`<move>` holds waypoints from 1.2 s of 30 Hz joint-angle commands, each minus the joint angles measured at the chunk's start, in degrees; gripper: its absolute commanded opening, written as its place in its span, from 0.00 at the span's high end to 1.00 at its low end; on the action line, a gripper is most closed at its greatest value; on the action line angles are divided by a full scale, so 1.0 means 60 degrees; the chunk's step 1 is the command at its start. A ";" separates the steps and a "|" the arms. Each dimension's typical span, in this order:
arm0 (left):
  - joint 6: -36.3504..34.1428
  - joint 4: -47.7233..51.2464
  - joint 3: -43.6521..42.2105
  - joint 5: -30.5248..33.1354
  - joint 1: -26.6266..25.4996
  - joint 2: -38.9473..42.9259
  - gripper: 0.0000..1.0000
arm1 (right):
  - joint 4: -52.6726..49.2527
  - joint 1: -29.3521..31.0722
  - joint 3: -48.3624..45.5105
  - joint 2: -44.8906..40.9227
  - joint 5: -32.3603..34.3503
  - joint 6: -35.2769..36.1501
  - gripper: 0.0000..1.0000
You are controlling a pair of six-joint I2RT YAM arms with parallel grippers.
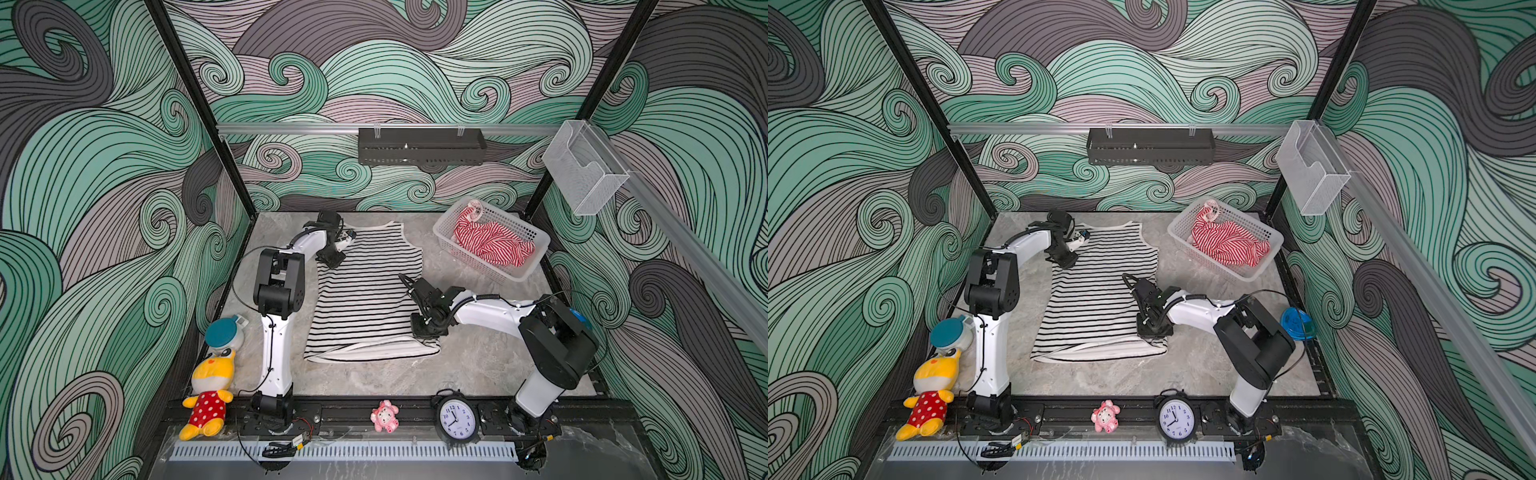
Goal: Fold and stack the tank tops
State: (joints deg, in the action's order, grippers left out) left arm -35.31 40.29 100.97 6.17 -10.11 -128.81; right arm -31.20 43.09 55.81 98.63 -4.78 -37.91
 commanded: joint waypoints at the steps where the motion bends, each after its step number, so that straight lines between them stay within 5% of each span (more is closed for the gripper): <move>1: -0.0284 0.0053 -0.0964 0.1229 -0.0041 0.0389 0.56 | -0.1184 -0.0599 0.0068 0.0767 0.1069 0.0506 0.76; 8: -0.0436 0.0127 -0.3293 0.1504 -0.0044 0.1777 0.57 | -0.2172 -0.1991 0.2559 0.2592 0.2124 0.1648 0.74; 13: -0.0404 0.1270 -0.4558 0.1022 -0.0109 0.2761 0.58 | -0.3359 -0.2838 0.6159 0.4469 0.2554 0.2313 0.73; 21: -0.0792 0.2626 -0.6484 -0.0472 -0.0439 0.5718 0.60 | -0.7916 -0.2825 1.6923 0.8938 0.2477 0.3034 0.71; 24: -0.0311 0.2132 -0.6345 -0.0329 -0.0395 0.6608 0.58 | -0.7684 -0.2304 1.6200 0.8128 0.2714 0.3150 0.68; 28: 0.0346 0.0777 -0.5753 0.0024 -0.0366 0.6753 0.56 | -0.5594 -0.1239 1.2107 0.5772 0.2843 0.3116 0.54; 36: 0.1291 0.0232 -0.2395 0.0246 -0.0344 0.3348 0.56 | -0.3315 0.0098 0.7497 0.3368 0.1770 0.2131 0.48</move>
State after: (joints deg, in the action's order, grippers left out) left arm -31.09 43.27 80.55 7.20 -12.58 -101.93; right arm -56.86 44.27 106.72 121.16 8.40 -21.89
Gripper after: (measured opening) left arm 0.443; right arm 0.520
